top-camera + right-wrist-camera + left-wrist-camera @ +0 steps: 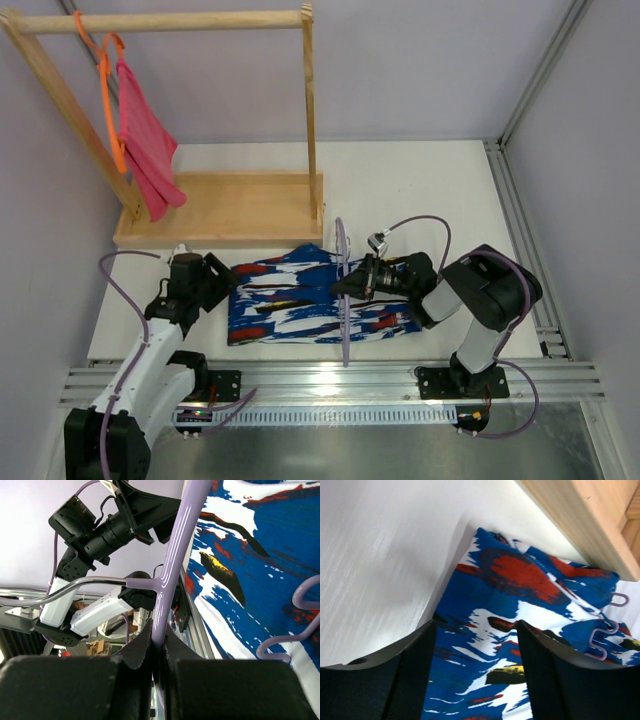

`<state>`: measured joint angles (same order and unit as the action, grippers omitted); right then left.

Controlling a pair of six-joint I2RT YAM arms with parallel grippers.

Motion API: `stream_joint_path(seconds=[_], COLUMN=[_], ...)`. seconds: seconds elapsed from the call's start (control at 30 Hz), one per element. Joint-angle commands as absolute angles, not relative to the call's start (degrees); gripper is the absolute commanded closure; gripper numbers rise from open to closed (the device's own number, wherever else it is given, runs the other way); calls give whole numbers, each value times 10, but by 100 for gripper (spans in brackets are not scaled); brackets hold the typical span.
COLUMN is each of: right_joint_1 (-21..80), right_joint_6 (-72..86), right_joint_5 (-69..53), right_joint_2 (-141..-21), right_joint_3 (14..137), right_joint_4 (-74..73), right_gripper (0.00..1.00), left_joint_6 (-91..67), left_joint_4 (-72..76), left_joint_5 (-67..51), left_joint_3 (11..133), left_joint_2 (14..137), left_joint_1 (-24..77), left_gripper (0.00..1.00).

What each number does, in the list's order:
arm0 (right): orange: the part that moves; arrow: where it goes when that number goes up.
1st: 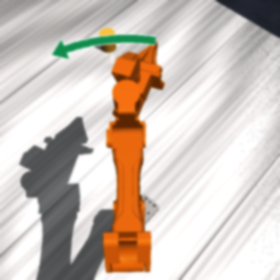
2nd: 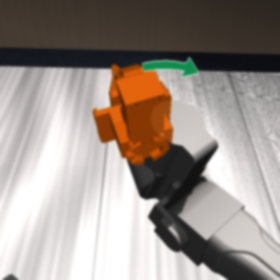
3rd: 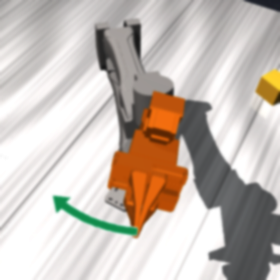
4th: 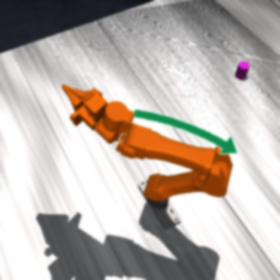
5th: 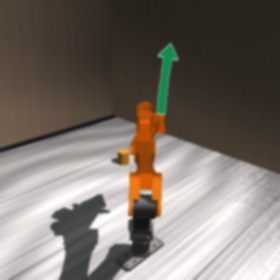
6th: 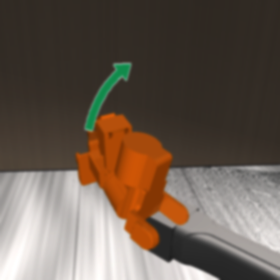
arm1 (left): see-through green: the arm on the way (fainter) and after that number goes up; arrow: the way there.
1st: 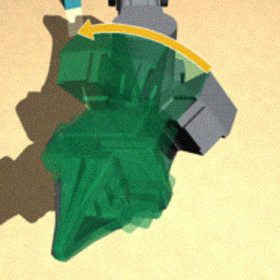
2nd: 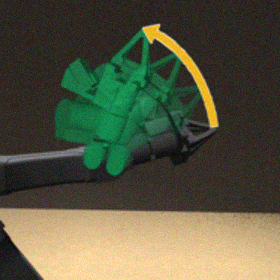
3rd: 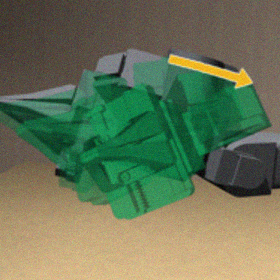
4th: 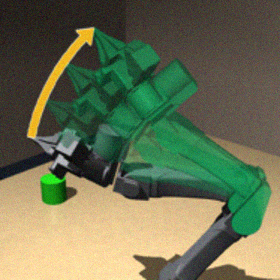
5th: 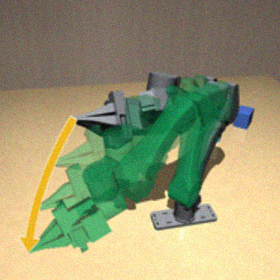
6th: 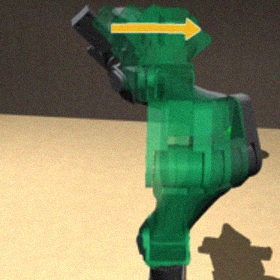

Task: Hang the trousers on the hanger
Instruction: Place trousers on hanger

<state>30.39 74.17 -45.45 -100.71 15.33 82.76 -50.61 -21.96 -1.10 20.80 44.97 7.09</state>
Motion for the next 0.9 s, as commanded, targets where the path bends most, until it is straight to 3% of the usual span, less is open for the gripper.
stream_joint_path(seconds=[0.0,0.23,0.6,0.87], right_joint_1=[303,315,331,330], right_joint_6=[759,801,756,723], right_joint_5=[-454,-441,-435,-444], right_joint_2=[-989,-959,-1026,-1046], right_joint_3=[169,219,206,180], right_joint_4=[935,931,936,935], right_gripper=[96,96,96,96], left_joint_6=[-489,-512,-510,-507], left_joint_4=[-252,-215,-200,-170], left_joint_5=[-4,-18,-18,-25], left_joint_3=[243,205,192,179], left_joint_2=[458,489,525,554], left_joint_1=[70,69,69,69], left_gripper=[32,25,18,22])
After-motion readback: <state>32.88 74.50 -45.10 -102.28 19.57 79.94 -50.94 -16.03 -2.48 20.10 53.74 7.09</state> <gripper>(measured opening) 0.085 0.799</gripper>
